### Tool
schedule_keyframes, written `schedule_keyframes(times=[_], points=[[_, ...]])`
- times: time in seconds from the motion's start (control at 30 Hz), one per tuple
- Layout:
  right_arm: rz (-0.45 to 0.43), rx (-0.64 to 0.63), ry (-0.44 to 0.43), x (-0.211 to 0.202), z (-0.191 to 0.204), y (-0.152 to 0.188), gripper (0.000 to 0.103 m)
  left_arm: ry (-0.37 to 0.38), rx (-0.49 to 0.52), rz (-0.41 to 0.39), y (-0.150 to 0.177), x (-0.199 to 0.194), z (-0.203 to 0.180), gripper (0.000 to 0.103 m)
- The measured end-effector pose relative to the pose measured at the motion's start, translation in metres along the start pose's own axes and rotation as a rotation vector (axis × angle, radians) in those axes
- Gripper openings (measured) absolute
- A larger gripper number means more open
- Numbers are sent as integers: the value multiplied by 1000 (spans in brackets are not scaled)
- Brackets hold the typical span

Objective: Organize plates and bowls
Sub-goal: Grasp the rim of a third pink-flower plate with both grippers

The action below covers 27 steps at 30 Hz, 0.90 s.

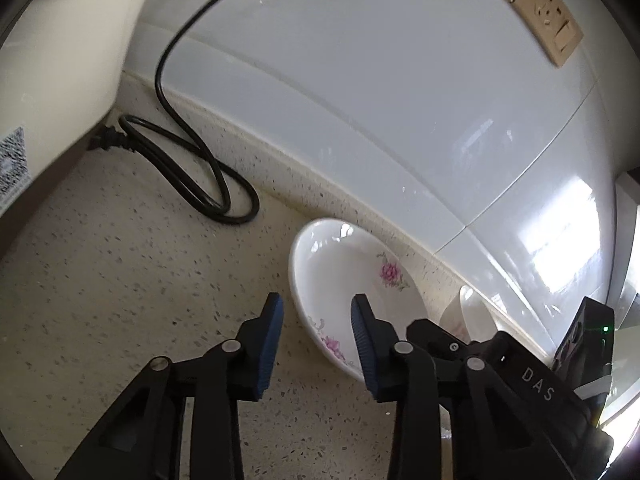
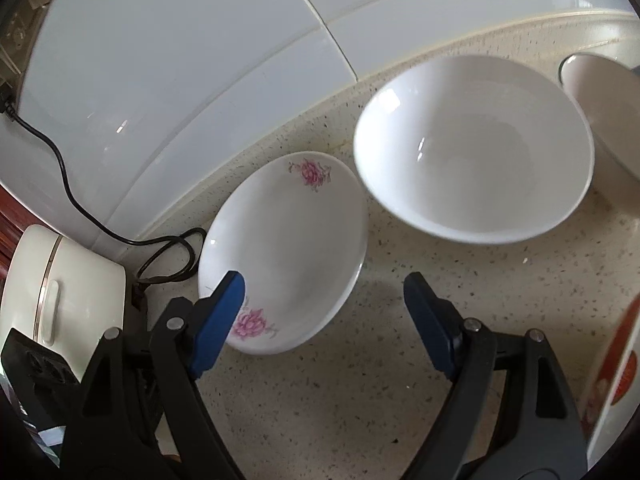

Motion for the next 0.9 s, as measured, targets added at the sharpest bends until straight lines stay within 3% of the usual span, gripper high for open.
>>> schedule_keyframes(times=[0.2,0.27,0.33,0.4,0.47,0.73,0.9], points=[[-11,-27,-21,6,2,-2,74,1,-1,27,3,16,-3,35],[-10,-43,-22,8,3,-2,69,-9,9,37,4,22,-6,33],[3,-54,-26,11,4,-3,57,-26,17,48,4,27,-6,26],[3,-63,-18,11,5,-3,54,-52,25,53,5,30,-7,18],[3,-68,-11,11,4,-4,51,-49,16,57,5,31,-6,18],[38,-116,35,13,7,-2,22,-88,-21,89,6,17,0,17],[59,-158,46,14,15,4,20,-99,-80,121,7,6,10,16]])
Point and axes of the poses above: each gripper's, at about its wrist camera, not at the fingertips, and x roughly the way its jaws point, z to its left, y to its underside, the point moved 3 cm from there along x, roughly the way its jaws point, and after that the axes turned 3 degrees about z, right-handed, at the moved point
